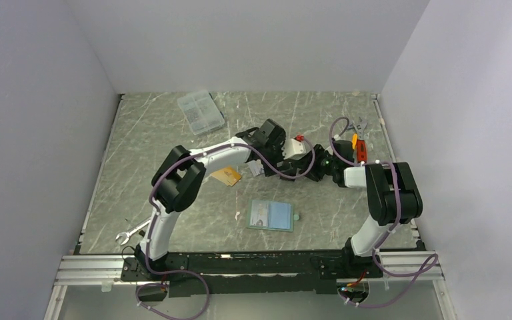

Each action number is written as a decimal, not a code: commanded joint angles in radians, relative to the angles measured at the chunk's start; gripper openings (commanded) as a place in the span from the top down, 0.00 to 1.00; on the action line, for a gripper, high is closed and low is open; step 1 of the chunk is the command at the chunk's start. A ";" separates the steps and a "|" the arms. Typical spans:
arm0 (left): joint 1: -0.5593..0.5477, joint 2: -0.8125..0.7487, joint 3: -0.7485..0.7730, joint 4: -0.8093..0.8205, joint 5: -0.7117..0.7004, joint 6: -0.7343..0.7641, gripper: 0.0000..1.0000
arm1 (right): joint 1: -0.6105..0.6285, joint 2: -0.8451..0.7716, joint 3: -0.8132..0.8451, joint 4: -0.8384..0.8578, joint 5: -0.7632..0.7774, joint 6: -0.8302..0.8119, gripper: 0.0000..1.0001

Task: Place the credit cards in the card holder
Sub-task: Pick up the credit card from the center of the board.

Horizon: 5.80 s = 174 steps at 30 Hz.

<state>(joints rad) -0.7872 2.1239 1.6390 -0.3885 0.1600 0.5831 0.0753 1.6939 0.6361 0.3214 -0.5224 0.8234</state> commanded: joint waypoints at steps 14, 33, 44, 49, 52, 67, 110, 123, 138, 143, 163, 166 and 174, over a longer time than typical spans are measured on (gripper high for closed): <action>-0.030 0.087 0.112 0.062 -0.016 0.007 0.08 | 0.003 0.034 -0.050 -0.065 0.032 -0.004 0.52; -0.053 0.127 0.095 0.056 -0.038 0.020 0.10 | 0.000 0.062 -0.079 -0.007 0.004 0.034 0.59; -0.053 0.066 0.093 0.035 -0.008 -0.004 0.10 | -0.014 0.068 -0.131 0.061 -0.012 0.063 0.62; -0.049 0.029 0.101 0.039 0.015 -0.025 0.10 | -0.019 0.064 -0.133 0.051 -0.004 0.054 0.62; -0.049 0.049 0.126 0.046 0.001 -0.019 0.11 | -0.021 0.064 -0.135 0.053 -0.004 0.055 0.62; -0.051 0.118 0.158 0.030 -0.047 0.013 0.13 | -0.029 0.050 -0.138 0.032 0.000 0.045 0.63; -0.118 0.225 0.231 -0.106 0.129 -0.090 0.14 | -0.062 0.079 -0.280 0.390 -0.101 0.208 0.71; -0.116 0.250 0.278 -0.119 0.148 -0.114 0.14 | -0.057 0.033 -0.282 0.324 -0.088 0.180 0.75; 0.001 0.047 0.205 -0.108 0.197 -0.122 0.02 | -0.058 -0.060 -0.263 0.129 -0.005 0.089 0.68; -0.017 0.039 0.118 -0.115 0.172 -0.050 0.04 | -0.058 -0.101 -0.268 0.085 0.005 0.080 0.66; -0.067 0.001 0.033 -0.117 0.154 0.019 0.05 | -0.060 -0.122 -0.175 0.056 -0.033 0.088 0.64; -0.051 -0.016 0.058 -0.143 0.219 0.006 0.06 | -0.060 -0.116 -0.174 0.068 -0.039 0.091 0.65; -0.040 0.027 0.107 -0.095 0.221 -0.098 0.11 | -0.060 -0.109 -0.180 0.089 -0.044 0.102 0.66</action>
<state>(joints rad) -0.8272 2.1818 1.7119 -0.5228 0.3538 0.5449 0.0162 1.5837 0.4374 0.3927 -0.5766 0.9340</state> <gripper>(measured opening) 0.900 0.341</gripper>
